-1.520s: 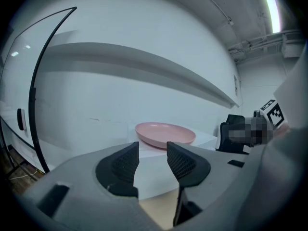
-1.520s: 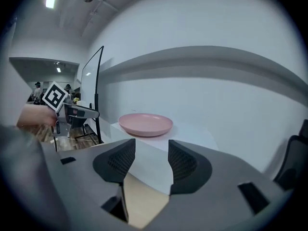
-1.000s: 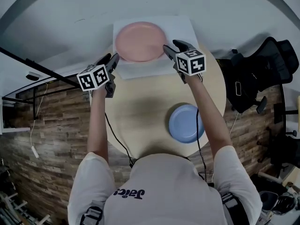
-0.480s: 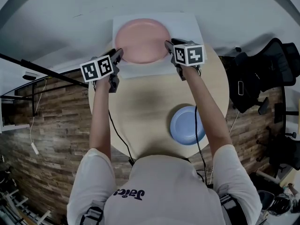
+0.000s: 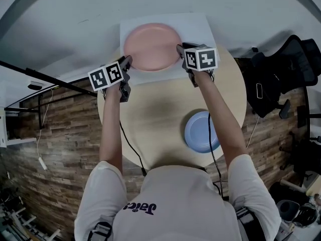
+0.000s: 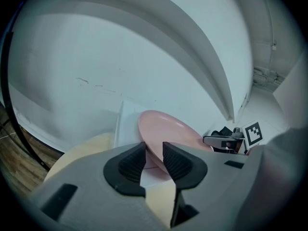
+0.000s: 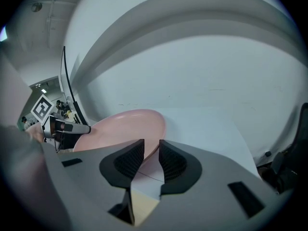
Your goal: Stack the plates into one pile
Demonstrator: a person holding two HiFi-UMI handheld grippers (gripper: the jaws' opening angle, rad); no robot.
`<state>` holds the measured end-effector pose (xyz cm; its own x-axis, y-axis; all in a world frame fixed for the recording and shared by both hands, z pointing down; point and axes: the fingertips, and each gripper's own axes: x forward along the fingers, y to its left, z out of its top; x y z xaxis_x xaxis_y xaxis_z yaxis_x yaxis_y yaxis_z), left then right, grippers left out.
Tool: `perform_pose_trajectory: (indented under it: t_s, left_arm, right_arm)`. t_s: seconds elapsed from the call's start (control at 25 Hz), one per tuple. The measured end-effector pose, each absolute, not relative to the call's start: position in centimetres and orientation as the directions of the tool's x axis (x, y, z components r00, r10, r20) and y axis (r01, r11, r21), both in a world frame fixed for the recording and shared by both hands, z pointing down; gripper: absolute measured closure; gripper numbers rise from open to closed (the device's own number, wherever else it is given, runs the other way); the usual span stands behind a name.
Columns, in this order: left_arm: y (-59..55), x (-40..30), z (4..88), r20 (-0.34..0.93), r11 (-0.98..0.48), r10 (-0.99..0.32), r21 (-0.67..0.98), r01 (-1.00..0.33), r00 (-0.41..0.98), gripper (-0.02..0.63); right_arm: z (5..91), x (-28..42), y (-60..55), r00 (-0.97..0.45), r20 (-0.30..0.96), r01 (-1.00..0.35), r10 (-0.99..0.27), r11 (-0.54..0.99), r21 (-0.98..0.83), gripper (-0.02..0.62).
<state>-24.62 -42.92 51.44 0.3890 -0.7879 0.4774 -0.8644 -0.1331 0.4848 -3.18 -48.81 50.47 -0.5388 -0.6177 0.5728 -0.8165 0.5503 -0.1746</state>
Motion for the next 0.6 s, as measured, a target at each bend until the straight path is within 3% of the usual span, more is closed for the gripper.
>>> perform_pose_trajectory:
  t_s: [0.6]
  left_arm:
    - [-35.7, -19.3, 49.2, 0.435, -0.205, -0.787, 0.486, -0.85, 0.438, 0.5]
  right_arm:
    - [49.3, 2.8, -39.6, -0.491, 0.522, -0.865, -0.697, 0.459, -0.201, 0.502]
